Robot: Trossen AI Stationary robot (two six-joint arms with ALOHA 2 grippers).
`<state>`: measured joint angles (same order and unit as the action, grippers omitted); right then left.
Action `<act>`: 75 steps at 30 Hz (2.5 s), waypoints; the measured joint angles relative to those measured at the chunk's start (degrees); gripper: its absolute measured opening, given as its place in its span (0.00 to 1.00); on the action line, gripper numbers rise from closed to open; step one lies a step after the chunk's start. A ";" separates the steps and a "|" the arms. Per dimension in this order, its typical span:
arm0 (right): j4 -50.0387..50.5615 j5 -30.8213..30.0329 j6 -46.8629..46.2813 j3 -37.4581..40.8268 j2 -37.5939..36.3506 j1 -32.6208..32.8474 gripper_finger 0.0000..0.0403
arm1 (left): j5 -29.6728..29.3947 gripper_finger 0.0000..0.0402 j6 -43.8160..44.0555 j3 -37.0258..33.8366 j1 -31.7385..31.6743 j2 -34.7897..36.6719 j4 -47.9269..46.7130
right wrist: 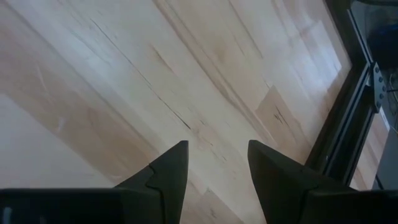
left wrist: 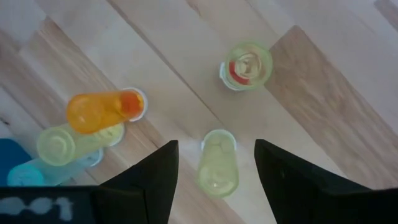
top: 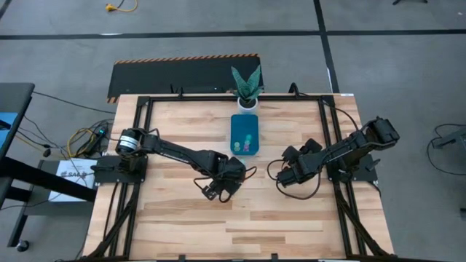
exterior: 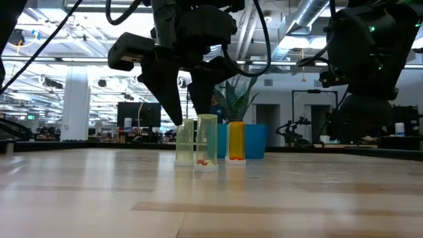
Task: Pick and place pill bottles into a basket
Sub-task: Put the yellow pill bottle into the blue bin
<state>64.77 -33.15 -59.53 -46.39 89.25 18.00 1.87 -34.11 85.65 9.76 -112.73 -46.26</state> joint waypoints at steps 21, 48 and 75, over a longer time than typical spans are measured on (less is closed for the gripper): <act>-0.54 0.02 0.13 0.00 0.00 0.00 0.39 | 5.04 0.50 -1.51 -0.46 -1.91 -1.86 -1.70; -1.01 0.07 0.11 0.00 0.04 -0.02 0.39 | 10.39 0.50 -5.36 -0.35 -4.36 -4.52 -1.91; -1.15 0.07 0.13 0.00 0.04 -0.02 0.39 | 11.93 0.34 -5.35 -0.35 -5.11 -4.55 -1.40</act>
<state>63.61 -33.08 -59.40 -46.39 89.30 17.98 13.80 -39.46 85.30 4.64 -117.27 -47.66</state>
